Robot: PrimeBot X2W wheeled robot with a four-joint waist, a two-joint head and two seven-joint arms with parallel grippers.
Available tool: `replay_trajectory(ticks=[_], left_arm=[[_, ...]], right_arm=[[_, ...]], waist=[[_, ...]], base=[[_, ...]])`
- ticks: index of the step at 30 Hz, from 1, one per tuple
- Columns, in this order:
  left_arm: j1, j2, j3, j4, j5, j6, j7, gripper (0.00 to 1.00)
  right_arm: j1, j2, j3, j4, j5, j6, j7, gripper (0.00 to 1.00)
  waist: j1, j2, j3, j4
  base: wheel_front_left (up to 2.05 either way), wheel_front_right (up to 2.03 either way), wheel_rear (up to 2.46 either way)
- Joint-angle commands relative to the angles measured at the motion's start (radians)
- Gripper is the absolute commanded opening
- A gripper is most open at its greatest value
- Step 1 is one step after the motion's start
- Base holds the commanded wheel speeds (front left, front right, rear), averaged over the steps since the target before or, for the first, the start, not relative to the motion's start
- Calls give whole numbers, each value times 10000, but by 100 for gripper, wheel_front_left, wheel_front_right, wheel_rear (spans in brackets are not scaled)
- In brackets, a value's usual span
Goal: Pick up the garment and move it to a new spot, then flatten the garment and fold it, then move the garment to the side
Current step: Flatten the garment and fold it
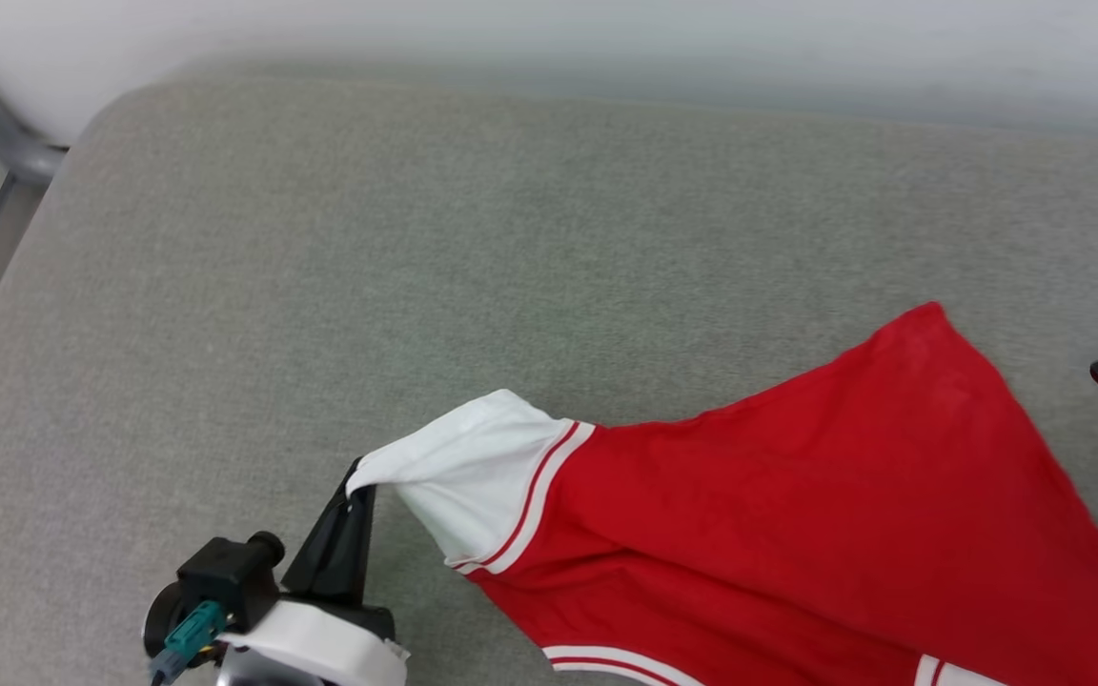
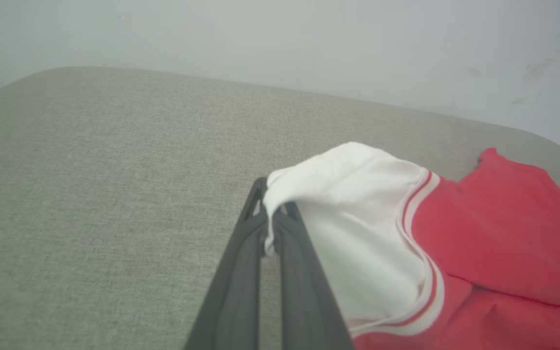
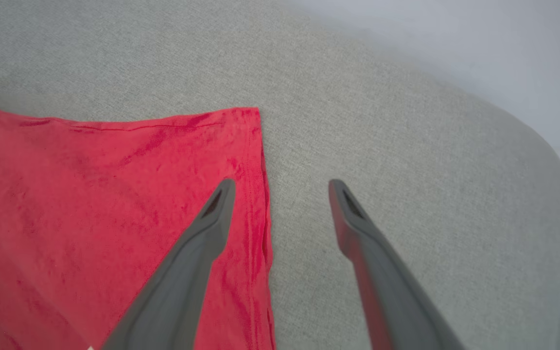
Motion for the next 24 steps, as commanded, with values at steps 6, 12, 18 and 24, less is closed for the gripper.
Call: replay_trajectory(ticks=[6, 12, 18, 24], left_arm=[[-557, -277, -341, -81, 127, -137, -90, 0], [-980, -569, -634, 33, 211, -260, -180, 0], [-1332, -764, -773, 191, 283, -334, -275, 0], [-1391, -843, -716, 309, 318, -364, -301, 0]], right_arm=[[-2266, 27, 1531, 1066, -359, -13, 1693, 100], [-3808, 475, 2617, 2627, -792, -15, 2190, 100], [-4237, 787, 3260, 4059, -908, -13, 2003, 100], [-3664, 736, 4140, 4997, -658, -13, 1869, 100]], waist=[[-1, -1, 773, 762], [-1, -1, 1386, 1272], [-1, -1, 1836, 1663], [-1, -1, 1987, 1707]], base=[[0, 0, 0], [0, 0, 0], [0, 0, 0], [0, 0, 0]])
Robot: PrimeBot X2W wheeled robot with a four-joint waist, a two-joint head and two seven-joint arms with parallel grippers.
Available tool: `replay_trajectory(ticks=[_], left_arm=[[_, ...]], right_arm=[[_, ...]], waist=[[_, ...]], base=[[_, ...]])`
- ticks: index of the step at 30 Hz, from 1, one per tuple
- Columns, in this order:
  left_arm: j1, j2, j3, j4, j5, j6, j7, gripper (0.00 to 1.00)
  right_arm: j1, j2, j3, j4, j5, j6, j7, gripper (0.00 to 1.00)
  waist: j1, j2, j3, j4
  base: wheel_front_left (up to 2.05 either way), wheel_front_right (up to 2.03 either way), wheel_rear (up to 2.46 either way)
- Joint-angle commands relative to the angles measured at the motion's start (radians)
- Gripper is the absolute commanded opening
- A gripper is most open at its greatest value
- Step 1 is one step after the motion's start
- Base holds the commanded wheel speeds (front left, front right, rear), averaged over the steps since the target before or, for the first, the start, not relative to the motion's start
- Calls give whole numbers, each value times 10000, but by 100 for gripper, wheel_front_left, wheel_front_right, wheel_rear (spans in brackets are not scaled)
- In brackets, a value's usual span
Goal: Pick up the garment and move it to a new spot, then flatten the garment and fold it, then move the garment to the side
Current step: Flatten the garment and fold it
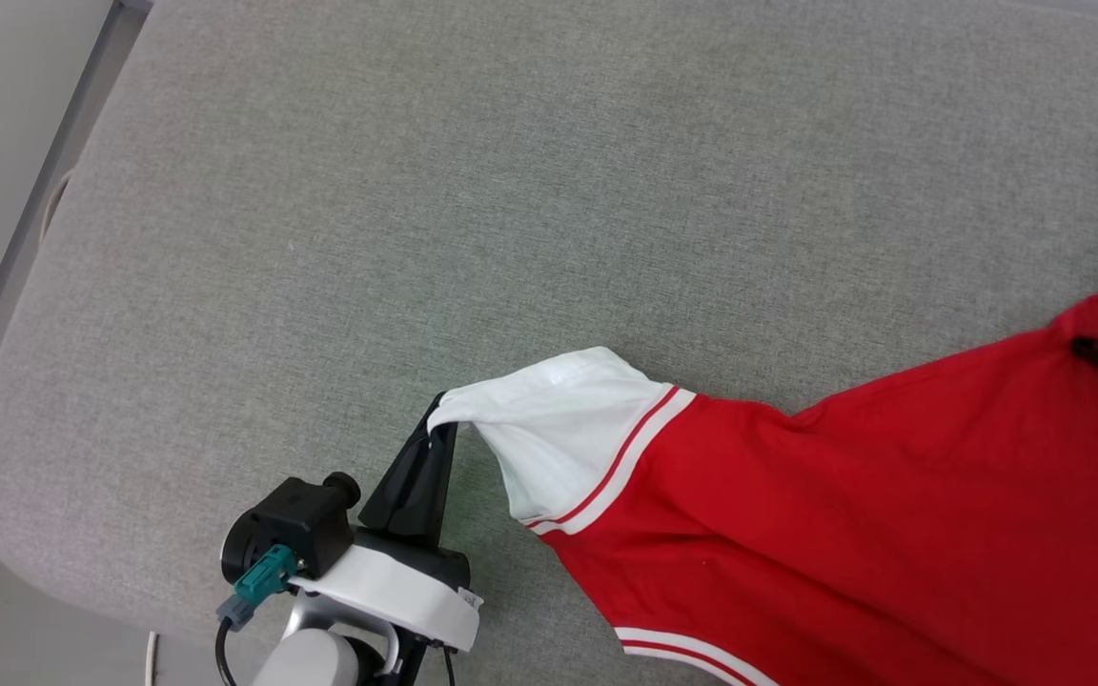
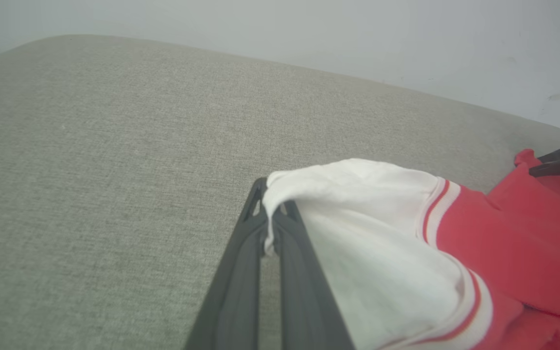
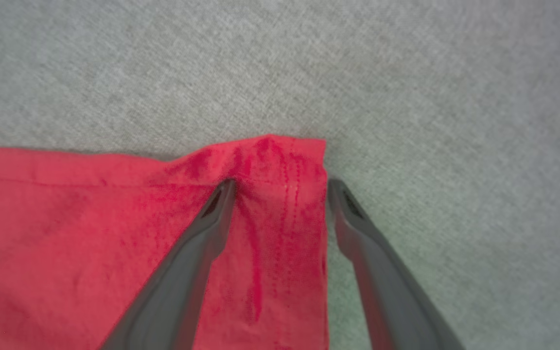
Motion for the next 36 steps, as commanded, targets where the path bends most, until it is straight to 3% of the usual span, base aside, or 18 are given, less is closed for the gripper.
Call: replay_trajectory(ticks=[1, 3, 4, 5, 11, 13, 22, 31, 36], left_arm=[[-71, -44, 37, 2, 47, -15, -46, 0], [-69, -33, 104, 53, 40, -27, -60, 0], [-84, -17, 130, 87, 43, -43, -60, 0], [-108, 6, 149, 109, 54, -55, -64, 0], [-192, 164, 321, 234, 58, -95, -79, 0], [-155, 249, 408, 235, 51, -103, -81, 0], [-507, 744, 800, -547, 211, 51, 3, 0], [-2453, 1529, 1361, -2021, 350, 90, 702, 0], [-4233, 1932, 1236, -2447, 567, -125, 1435, 0]], right_arm=[[605, 274, 466, 436, 35, -15, 146, 100], [653, 242, 641, 526, 286, -13, 38, 95], [597, 239, 647, 527, 379, -13, -146, 33], [527, 225, 652, 507, 468, -13, -303, 0], [-187, 107, 476, 93, 739, -18, -1986, 0], [-235, 336, 339, -25, 1031, -15, -2601, 0], [-2, 251, 277, -907, 929, -15, -4704, 0], [-368, 567, -901, -1949, 379, -15, -5749, 0], [-916, 1021, -1705, -2417, -194, -15, -5849, 0]], waist=[[0, 0, 11, -23], [0, 0, 19, -114], [0, 0, 3, -165], [0, 0, -28, -217], [0, 0, -500, -591], [0, 0, -760, -764], [0, 0, -1861, -1599], [0, 0, -2025, -2350], [0, 0, -1677, -2581]], base=[[0, 0, 0], [0, 0, 0], [0, 0, 0], [0, 0, 0], [0, 0, 0], [0, 0, 0], [0, 0, 0], [0, 0, 0], [0, 0, 0]])
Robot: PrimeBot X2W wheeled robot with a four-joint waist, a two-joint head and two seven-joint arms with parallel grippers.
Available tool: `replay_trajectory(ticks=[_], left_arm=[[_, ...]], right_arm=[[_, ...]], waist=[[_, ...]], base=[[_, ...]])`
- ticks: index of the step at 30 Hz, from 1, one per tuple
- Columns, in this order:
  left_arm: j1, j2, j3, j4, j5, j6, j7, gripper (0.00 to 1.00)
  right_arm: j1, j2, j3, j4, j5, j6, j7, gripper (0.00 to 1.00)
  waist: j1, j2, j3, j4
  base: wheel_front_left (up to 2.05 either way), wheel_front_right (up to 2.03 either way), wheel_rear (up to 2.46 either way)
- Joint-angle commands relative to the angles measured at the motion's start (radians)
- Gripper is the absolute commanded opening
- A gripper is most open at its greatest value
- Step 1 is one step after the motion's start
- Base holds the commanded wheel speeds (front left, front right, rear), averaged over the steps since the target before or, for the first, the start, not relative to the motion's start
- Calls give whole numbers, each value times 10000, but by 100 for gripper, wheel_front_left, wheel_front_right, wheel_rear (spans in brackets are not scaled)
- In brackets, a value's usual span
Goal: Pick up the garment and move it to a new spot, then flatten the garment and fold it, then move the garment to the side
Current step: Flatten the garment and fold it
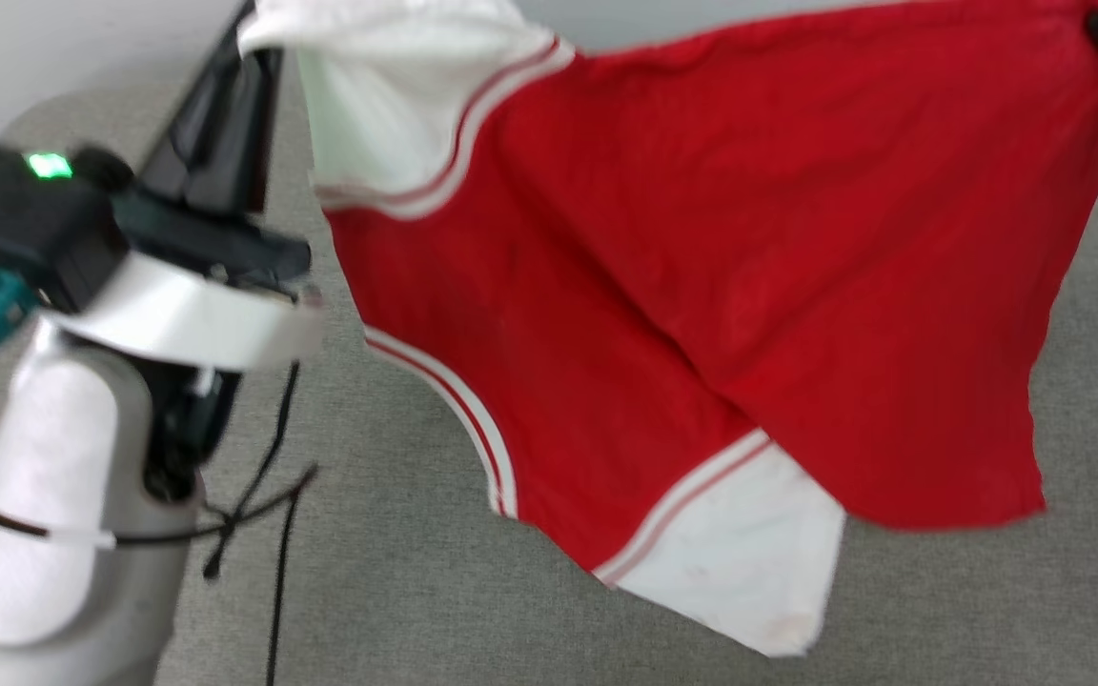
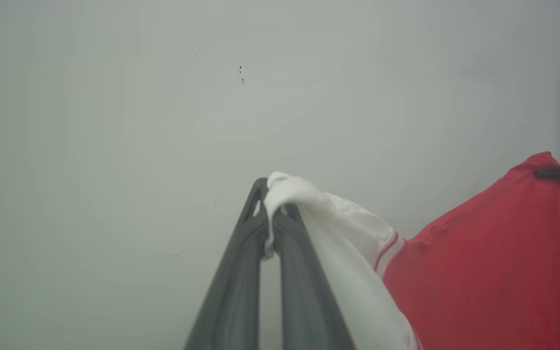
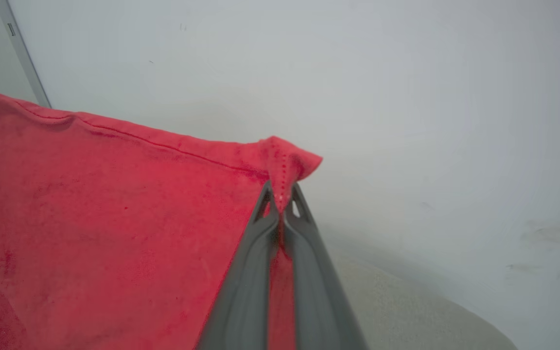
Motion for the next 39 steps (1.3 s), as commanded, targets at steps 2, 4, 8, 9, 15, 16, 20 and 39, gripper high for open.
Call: replay_trajectory(ticks=[2, 4, 8, 9, 15, 16, 20, 39], left_arm=[[-1200, 194, -43, 33, 67, -144, 336, 0], [-2054, 244, -51, 186, -33, -223, 505, 0], [-3989, 467, -246, 536, 42, -384, 915, 0], [-4472, 484, -311, 650, 22, -428, 979, 0], [-7556, 656, -796, 1720, 212, -550, 1265, 0], [-8057, 682, -842, 2005, 203, -555, 1269, 0], [-11076, 861, -1180, 4041, 135, -596, 1004, 0], [-12248, 1035, -2296, 6961, -614, -608, -739, 0]], right_arm=[[-600, 287, -345, -221, -400, -15, 37, 0], [-1034, 444, -554, -293, -629, -15, 116, 0], [-2359, 611, -908, -235, -1016, -15, 347, 0], [-2747, 639, -1003, -140, -1122, -15, 374, 0], [-5376, 801, -1158, 775, -1868, -15, 227, 0], [-5802, 804, -1093, 973, -1958, -15, 186, 0], [-8351, 969, -946, 2254, -2573, -15, -275, 0], [-10135, 1877, 964, 5670, -2222, -15, -2404, 0]], waist=[[0, 0, 443, -175], [0, 0, 755, -229], [0, 0, 1609, -349], [0, 0, 1798, -362], [0, 0, 2897, -439], [0, 0, 3040, -447], [0, 0, 3785, -557], [0, 0, 4550, -453]], base=[[0, 0, 0], [0, 0, 0], [0, 0, 0], [0, 0, 0], [0, 0, 0], [0, 0, 0], [0, 0, 0], [0, 0, 0]])
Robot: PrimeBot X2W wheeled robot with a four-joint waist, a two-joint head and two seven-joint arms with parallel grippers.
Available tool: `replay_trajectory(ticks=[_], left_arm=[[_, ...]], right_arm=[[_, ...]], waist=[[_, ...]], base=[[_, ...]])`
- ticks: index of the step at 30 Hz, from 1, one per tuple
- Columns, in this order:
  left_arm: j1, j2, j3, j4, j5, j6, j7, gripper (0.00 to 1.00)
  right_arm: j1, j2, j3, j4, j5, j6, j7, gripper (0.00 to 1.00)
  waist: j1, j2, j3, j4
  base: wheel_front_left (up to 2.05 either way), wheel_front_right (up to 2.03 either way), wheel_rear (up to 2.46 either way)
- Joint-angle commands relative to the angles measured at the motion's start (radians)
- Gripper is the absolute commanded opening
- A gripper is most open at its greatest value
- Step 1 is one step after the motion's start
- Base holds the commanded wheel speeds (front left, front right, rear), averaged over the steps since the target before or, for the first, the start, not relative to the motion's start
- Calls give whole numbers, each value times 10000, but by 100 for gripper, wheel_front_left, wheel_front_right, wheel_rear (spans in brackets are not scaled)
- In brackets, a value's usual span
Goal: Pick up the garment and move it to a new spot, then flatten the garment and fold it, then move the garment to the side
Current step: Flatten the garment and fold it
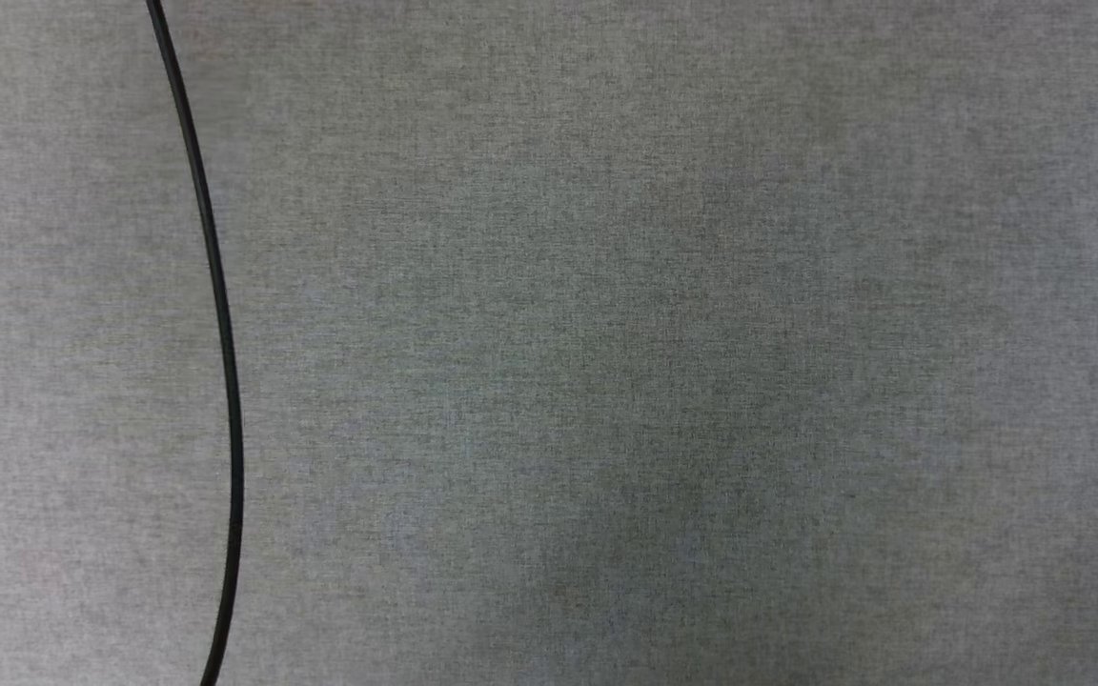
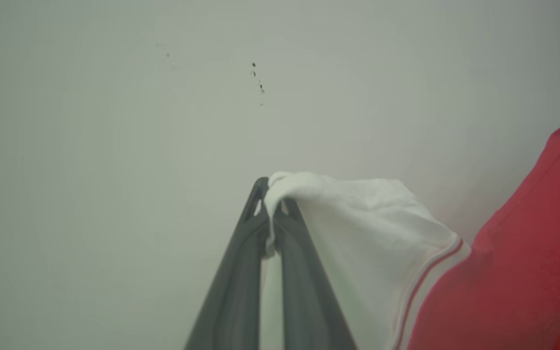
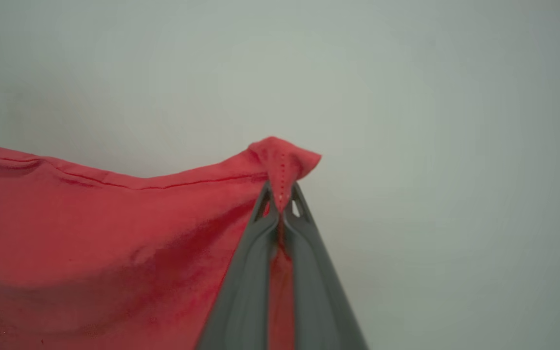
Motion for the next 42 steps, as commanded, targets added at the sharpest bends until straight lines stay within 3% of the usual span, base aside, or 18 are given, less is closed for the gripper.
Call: replay_trajectory(ticks=[1, 10, 15, 27, 30, 32, 42], left_arm=[[371, 92, -72, 3, -48, -6, -180, 0], [3831, 405, -269, -978, -358, 153, -655, 0], [6484, 579, -306, -2264, -520, 677, -706, 0], [12199, 1323, -174, -4686, -1595, 1803, -429, 0], [13531, 1329, -174, -4979, -2357, 1686, -247, 0], [14312, 1703, -333, -4983, -2365, 1700, -55, 0], [17320, 1906, -863, -5243, -3411, 1741, 503, 0]], right_arm=[[306, 18, 136, 120, 180, -15, -217, 0], [2751, -163, 1550, 256, 1584, -15, -1251, 0], [4713, -578, 2255, -326, 2595, -15, -1599, 0], [8760, -1319, 3302, -1720, 3745, -15, -1644, 0], [9759, -1472, 3458, -1916, 3950, -15, -1567, 0], [10434, -1572, 3656, -2111, 4182, -15, -1423, 0], [13331, -2283, 3888, -2876, 5164, -15, -1209, 0]], waist=[[-1, 0, -73, 24], [-1, 0, -1073, -8], [-1, 0, -1981, 20], [-1, 0, -3938, -95], [-1, 0, -4425, -107], [-1, 0, -4750, -109], [-1, 0, -6021, -56]], base=[[0, 0, 0], [0, 0, 0], [0, 0, 0], [0, 0, 0], [0, 0, 0], [0, 0, 0], [0, 0, 0]])
